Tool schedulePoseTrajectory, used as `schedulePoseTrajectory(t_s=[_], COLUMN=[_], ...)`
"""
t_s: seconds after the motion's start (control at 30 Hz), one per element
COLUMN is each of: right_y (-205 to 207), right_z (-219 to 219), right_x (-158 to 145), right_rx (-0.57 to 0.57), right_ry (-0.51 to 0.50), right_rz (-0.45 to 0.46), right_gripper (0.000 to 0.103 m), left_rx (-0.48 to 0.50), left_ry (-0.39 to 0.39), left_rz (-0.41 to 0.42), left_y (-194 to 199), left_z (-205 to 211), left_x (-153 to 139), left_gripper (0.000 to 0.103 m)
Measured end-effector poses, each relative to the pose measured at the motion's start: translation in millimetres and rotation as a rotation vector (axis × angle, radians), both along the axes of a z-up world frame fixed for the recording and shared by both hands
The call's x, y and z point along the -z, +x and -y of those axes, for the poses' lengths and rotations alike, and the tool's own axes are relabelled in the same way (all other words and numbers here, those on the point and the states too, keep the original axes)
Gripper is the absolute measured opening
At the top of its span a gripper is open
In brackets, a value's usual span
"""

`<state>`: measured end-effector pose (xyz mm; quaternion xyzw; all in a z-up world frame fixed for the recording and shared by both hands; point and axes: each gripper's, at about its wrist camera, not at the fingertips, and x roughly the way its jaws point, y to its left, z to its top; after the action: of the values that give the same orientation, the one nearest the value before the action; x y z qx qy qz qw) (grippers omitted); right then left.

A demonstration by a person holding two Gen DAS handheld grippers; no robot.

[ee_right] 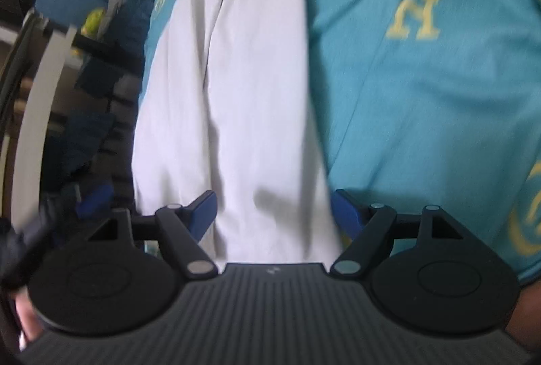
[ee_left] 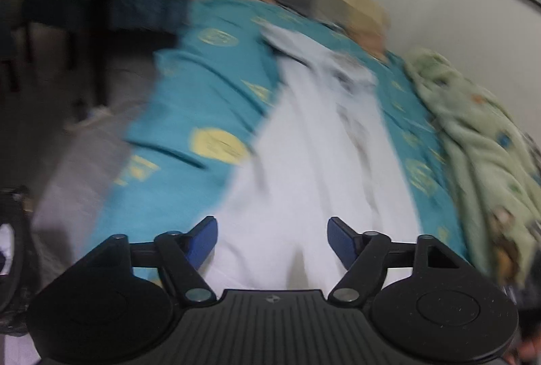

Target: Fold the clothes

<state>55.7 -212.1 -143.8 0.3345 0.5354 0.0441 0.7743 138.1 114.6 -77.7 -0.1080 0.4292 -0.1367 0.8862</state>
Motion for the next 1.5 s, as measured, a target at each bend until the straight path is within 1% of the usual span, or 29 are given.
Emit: schedulePoseTrajectory(t_s=[0.07, 0.1, 0.13, 0.17, 0.2, 0.23, 0.27, 0.3, 0.33, 0.37, 0.43, 0.5, 0.57, 0.67, 0.73, 0.77, 0.83, 0.93, 0.97, 1.03, 1.17, 1.2, 1.23, 1.27, 1.3, 1.33, 1.37, 1.43, 1.5], right_y=[0, 0, 0, 0, -1, -3, -4, -5, -6, -8, -13, -18, -21, -24, -23, -23, -24, -25, -25, -25, -26, -26, -25, -25, -25, -24, -24, -22, -23], right_z=[-16, -23, -28, -33, -37, -40, -43, -46, -46, -45, -40, -33, -23, -5, 5, 10, 17, 14, 13, 14, 15, 13, 12, 10, 8, 8, 8, 12, 20], right_x=[2, 2, 1, 0, -1, -2, -3, -5, -7, -11, -22, -40, -56, -68, -68, -65, -57, -58, -58, -57, -54, -53, -53, -53, -53, -53, -53, -52, -52], right_rx=[-0.063, -0.084, -0.104, -0.123, -0.138, -0.151, -0.164, -0.176, -0.181, -0.18, -0.166, -0.143, -0.115, -0.062, -0.017, 0.001, 0.029, 0.031, 0.027, 0.023, 0.012, 0.005, -0.004, -0.012, -0.018, -0.022, -0.026, -0.016, 0.018], right_ry=[-0.078, -0.129, -0.157, -0.174, -0.191, -0.211, -0.234, -0.257, -0.278, -0.287, -0.27, -0.241, -0.217, -0.213, -0.191, -0.165, -0.125, -0.117, -0.115, -0.096, -0.05, -0.053, -0.06, -0.066, -0.071, -0.074, -0.073, -0.061, -0.018], right_rz=[-0.016, -0.018, -0.016, -0.012, -0.009, -0.008, -0.008, -0.007, -0.005, 0.004, 0.038, 0.091, 0.141, 0.196, 0.212, 0.214, 0.223, 0.255, 0.261, 0.265, 0.271, 0.273, 0.275, 0.278, 0.282, 0.285, 0.29, 0.289, 0.281], right_gripper=[0.076, 0.075, 0.077, 0.076, 0.073, 0.063, 0.047, 0.036, 0.016, 0.011, 0.009, 0.008, 0.008, 0.008, 0.008, 0.008, 0.008, 0.008, 0.008, 0.008, 0.008, 0.008, 0.008, 0.008, 0.008, 0.008, 0.008, 0.008, 0.008], left_rx=[-0.037, -0.036, -0.027, -0.013, -0.001, 0.008, 0.016, 0.021, 0.021, 0.017, 0.026, 0.047, 0.094, 0.163, 0.172, 0.165, 0.162, 0.178, 0.183, 0.198, 0.248, 0.254, 0.252, 0.25, 0.249, 0.249, 0.253, 0.257, 0.244], left_ry=[0.015, 0.018, 0.028, 0.042, 0.054, 0.059, 0.065, 0.075, 0.085, 0.089, 0.076, 0.057, 0.043, 0.051, 0.099, 0.123, 0.135, 0.136, 0.148, 0.186, 0.207, 0.215, 0.224, 0.233, 0.237, 0.22, 0.201, 0.189, 0.154], left_rz=[-0.038, -0.072, -0.103, -0.128, -0.152, -0.175, -0.196, -0.21, -0.216, -0.22, -0.232, -0.244, -0.246, -0.26, -0.258, -0.257, -0.279, -0.348, -0.363, -0.361, -0.359, -0.354, -0.345, -0.335, -0.326, -0.319, -0.314, -0.274, -0.208], left_y=[11, 16, 19, 24, 27, 29, 31, 32, 30, 27, 22, 18, 15, 5, 0, -2, -3, -4, -5, -7, -14, -15, -16, -17, -19, -19, -20, -22, -28], left_z=[-6, -6, -4, 0, 3, 6, 9, 11, 13, 13, 13, 14, 20, 31, 38, 39, 41, 47, 49, 56, 67, 69, 69, 70, 70, 69, 68, 68, 64], left_x=[9, 15, 22, 28, 34, 39, 44, 48, 51, 54, 54, 53, 50, 45, 43, 42, 42, 50, 53, 55, 55, 54, 53, 52, 51, 50, 48, 42, 27], left_gripper=[0.077, 0.077, 0.077, 0.077, 0.077, 0.077, 0.077, 0.077, 0.078, 0.079, 0.08, 0.08, 0.08, 0.08, 0.08, 0.08, 0.08, 0.08, 0.08, 0.08, 0.079, 0.074, 0.066, 0.06, 0.039, 0.01, 0.006, 0.004, 0.003])
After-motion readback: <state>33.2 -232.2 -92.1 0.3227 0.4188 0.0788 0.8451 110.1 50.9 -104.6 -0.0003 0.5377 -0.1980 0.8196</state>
